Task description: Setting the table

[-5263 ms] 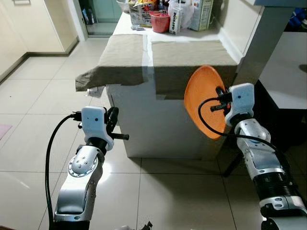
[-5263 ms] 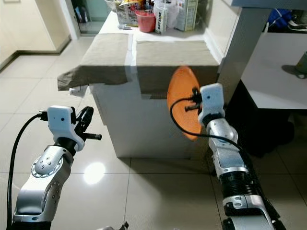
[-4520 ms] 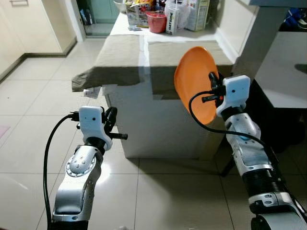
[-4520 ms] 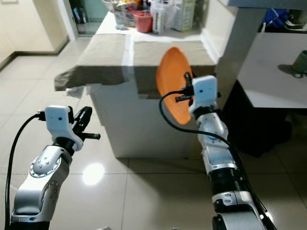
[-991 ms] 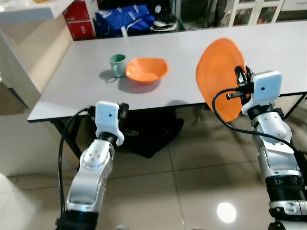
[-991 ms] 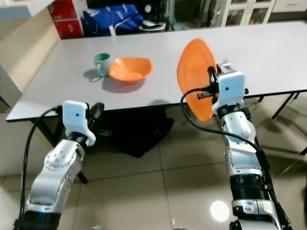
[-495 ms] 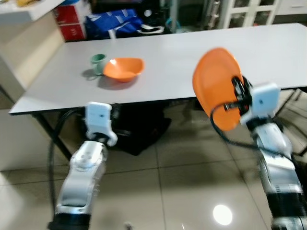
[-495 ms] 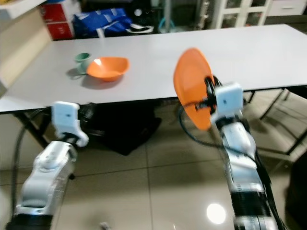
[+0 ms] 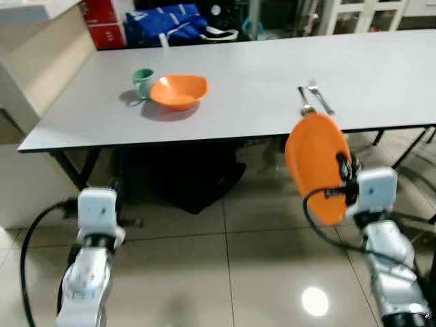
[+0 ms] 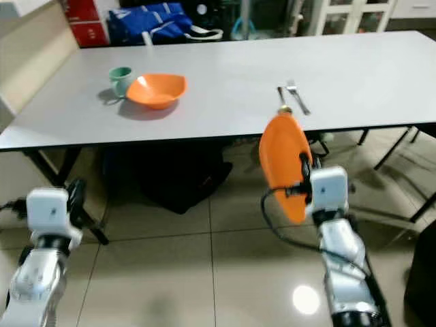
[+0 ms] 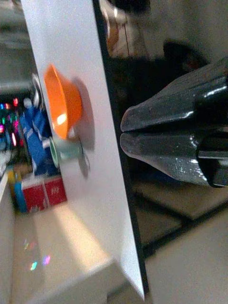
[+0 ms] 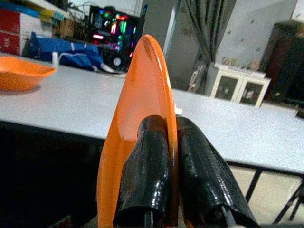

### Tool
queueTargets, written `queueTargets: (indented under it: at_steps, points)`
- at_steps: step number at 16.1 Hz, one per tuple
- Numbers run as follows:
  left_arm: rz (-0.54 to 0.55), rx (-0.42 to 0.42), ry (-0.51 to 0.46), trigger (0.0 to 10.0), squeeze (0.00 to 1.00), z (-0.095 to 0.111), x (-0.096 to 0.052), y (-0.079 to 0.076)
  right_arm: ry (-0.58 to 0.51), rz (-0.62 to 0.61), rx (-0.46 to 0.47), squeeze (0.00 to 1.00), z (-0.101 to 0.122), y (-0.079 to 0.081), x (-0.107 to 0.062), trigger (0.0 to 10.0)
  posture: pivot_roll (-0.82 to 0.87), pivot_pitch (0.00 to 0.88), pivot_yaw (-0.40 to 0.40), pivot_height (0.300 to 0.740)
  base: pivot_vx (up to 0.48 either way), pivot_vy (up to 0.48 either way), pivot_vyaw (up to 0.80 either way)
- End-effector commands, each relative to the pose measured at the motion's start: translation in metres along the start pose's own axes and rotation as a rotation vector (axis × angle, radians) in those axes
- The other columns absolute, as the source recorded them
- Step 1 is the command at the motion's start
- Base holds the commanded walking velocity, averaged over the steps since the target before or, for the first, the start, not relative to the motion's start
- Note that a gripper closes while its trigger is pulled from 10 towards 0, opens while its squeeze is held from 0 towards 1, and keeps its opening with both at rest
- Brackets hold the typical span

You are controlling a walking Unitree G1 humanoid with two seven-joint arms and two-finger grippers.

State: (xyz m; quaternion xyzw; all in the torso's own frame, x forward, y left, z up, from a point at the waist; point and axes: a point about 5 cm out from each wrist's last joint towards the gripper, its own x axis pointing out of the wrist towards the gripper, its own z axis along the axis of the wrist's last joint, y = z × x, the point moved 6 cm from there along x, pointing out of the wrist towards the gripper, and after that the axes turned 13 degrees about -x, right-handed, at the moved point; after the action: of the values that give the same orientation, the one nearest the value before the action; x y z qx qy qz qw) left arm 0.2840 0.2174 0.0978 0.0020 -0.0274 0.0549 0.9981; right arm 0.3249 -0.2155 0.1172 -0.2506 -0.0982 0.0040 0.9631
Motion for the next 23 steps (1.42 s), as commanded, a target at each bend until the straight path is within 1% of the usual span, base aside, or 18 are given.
queueTargets:
  at_steps: [1, 2, 3, 4, 5, 7, 9, 11, 13, 15, 18, 21, 22, 23]
  points:
    - [0.007, 0.040, -0.024, 10.0, 0.00, 0.002, 0.000, 0.000, 0.003, -0.011, 0.007, 0.00, -0.005, 0.000, -0.002, 0.0, -0.14, 0.000, 0.063, 0.740, 0.000, 0.000, 0.00]
    - [-0.007, 0.060, -0.032, 10.0, 0.00, 0.002, 0.000, -0.003, 0.050, -0.026, 0.033, 0.00, -0.018, 0.002, -0.004, 0.0, -0.14, 0.000, 0.067, 0.740, 0.000, 0.000, 0.00]
    - [-0.007, 0.049, -0.020, 10.0, 0.00, -0.003, -0.001, -0.005, 0.074, -0.043, 0.045, 0.00, -0.024, 0.002, -0.006, 0.0, -0.14, 0.000, 0.067, 0.740, 0.000, 0.000, 0.00]
    - [-0.004, 0.024, -0.007, 10.0, 0.00, -0.006, -0.001, -0.006, 0.066, -0.056, 0.052, 0.00, -0.022, 0.001, -0.004, 0.0, -0.14, 0.000, 0.075, 0.740, 0.000, 0.000, 0.00]
    - [-0.028, 0.016, -0.018, 10.0, 0.00, -0.002, 0.003, -0.012, 0.031, -0.068, 0.041, 0.00, -0.014, -0.001, 0.002, 0.0, -0.14, 0.000, 0.077, 0.740, 0.000, 0.000, 0.00]
    - [-0.046, 0.006, -0.043, 10.0, 0.00, 0.005, 0.009, -0.020, -0.005, -0.085, 0.030, 0.00, -0.005, -0.006, 0.008, 0.0, -0.15, 0.000, 0.078, 0.740, 0.000, 0.000, 0.00]
    - [-0.072, 0.010, -0.056, 10.0, 0.00, 0.007, 0.011, -0.027, -0.009, -0.088, 0.024, 0.00, -0.005, -0.006, 0.009, 0.0, -0.15, 0.000, 0.077, 0.740, 0.000, 0.000, 0.00]
    - [-0.098, -0.009, -0.043, 10.0, 0.00, 0.004, 0.011, -0.036, -0.013, -0.083, 0.003, 0.00, -0.006, -0.006, 0.008, 0.0, -0.16, 0.000, 0.077, 0.740, 0.000, 0.000, 0.00]
    - [-0.106, -0.015, -0.044, 10.0, 0.00, 0.004, 0.011, -0.039, -0.016, -0.089, -0.001, 0.00, -0.006, -0.008, 0.008, 0.0, -0.16, 0.000, 0.078, 0.740, 0.000, 0.000, 0.00]
    - [-0.115, -0.019, -0.041, 10.0, 0.00, 0.004, 0.011, -0.042, -0.045, -0.104, -0.014, 0.00, 0.001, -0.012, 0.009, 0.0, -0.16, 0.000, 0.080, 0.740, 0.000, 0.000, 0.00]
    - [-0.124, -0.014, -0.041, 10.0, 0.00, 0.003, 0.010, -0.044, -0.064, -0.124, -0.009, 0.00, 0.008, -0.019, 0.011, 0.0, -0.17, 0.000, 0.080, 0.740, 0.000, 0.000, 0.00]
    - [-0.125, -0.024, -0.034, 10.0, 0.00, 0.001, 0.010, -0.045, -0.047, -0.138, -0.013, 0.00, 0.003, -0.021, 0.007, 0.0, -0.17, 0.000, 0.080, 0.740, 0.000, 0.000, 0.00]
    - [-0.126, -0.025, -0.036, 10.0, 0.00, 0.002, 0.010, -0.046, -0.064, -0.149, -0.008, 0.00, 0.008, -0.022, 0.009, 0.0, -0.17, 0.000, 0.080, 0.740, 0.000, 0.000, 0.00]
    - [-0.128, -0.024, -0.039, 10.0, 0.00, 0.002, 0.010, -0.047, -0.109, -0.171, 0.000, 0.00, 0.023, -0.027, 0.017, 0.0, -0.17, 0.000, 0.084, 0.740, 0.000, 0.000, 0.00]
